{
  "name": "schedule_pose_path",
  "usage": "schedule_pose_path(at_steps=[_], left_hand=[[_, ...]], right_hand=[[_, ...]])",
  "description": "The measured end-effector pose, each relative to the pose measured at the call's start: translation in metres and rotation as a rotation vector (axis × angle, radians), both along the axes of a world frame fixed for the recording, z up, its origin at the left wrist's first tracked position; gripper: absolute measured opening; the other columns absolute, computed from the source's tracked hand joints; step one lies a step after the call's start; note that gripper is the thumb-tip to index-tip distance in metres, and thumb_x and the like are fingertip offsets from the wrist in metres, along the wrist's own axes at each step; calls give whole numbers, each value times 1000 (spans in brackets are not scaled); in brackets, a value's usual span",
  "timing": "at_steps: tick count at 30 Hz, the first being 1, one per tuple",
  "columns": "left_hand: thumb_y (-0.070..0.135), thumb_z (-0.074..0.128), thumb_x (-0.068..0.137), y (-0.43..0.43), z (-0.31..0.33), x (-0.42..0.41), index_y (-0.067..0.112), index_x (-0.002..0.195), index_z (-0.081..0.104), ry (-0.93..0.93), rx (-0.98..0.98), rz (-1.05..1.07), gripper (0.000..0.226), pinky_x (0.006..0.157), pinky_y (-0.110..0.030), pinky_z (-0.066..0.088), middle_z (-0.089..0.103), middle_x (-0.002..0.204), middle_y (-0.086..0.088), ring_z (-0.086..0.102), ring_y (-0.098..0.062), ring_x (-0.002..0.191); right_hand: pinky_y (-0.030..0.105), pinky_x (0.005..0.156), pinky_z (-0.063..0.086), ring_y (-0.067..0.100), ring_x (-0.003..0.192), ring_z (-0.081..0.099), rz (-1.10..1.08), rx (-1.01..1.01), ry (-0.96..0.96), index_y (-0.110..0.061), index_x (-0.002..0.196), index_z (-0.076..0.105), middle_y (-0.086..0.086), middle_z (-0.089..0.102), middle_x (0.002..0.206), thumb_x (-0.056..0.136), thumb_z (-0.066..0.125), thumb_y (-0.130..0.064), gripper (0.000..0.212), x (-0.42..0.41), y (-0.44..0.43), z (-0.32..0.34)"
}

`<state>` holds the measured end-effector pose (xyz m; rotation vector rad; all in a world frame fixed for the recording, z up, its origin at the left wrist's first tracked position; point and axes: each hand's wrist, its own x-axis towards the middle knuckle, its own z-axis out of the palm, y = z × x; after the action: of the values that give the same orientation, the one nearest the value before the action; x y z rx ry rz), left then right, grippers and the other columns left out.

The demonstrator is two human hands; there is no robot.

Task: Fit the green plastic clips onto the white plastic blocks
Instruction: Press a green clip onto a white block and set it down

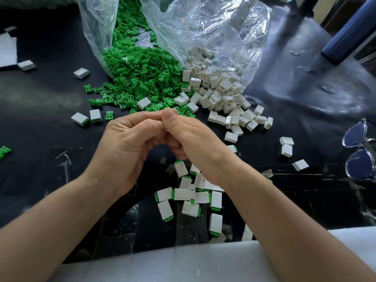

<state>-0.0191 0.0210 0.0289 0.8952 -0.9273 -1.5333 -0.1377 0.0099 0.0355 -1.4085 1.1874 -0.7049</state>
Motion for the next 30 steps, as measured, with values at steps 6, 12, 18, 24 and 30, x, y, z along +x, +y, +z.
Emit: schedule_pose_path(at_steps=[6,12,18,24,30], left_hand=[[6,59,68,-1,-1,3,3,69,74,-30,-8,-37,15,53,-26,53,66,64,-15,65,-24,56],[13,59,68,-6,-4,9,20,71,77,-214,-33,17,19,60,-21,50,72,73,1,63,-14,73],[15,76,61,4,-1,6,20,80,76,-318,-108,-193,20,44,-13,41,68,60,1,55,-4,48],[40,69,54,8,2,3,17,78,75,-371,-109,-282,33,41,-9,37,69,63,-3,54,-3,47],[47,67,53,6,1,4,20,79,75,-433,-72,-255,39,41,-12,36,70,65,-3,55,-6,50]], right_hand=[[12,51,30,-5,41,43,31,19,-35,-26,57,51,-19,46,40,99,31,-39,47,-3,0,2],[25,58,32,4,48,40,-88,-76,214,-19,60,59,-10,46,50,90,35,-55,53,-16,-10,6],[24,69,39,10,75,54,-364,-383,589,-21,88,67,-10,58,74,89,57,-36,18,-47,-27,2],[29,87,43,21,98,57,-435,-435,836,-20,98,71,3,65,104,87,61,-29,18,-62,-40,-7],[34,98,33,26,119,40,-341,-408,1003,-19,114,63,9,53,121,88,59,-28,28,-57,-41,-16]])
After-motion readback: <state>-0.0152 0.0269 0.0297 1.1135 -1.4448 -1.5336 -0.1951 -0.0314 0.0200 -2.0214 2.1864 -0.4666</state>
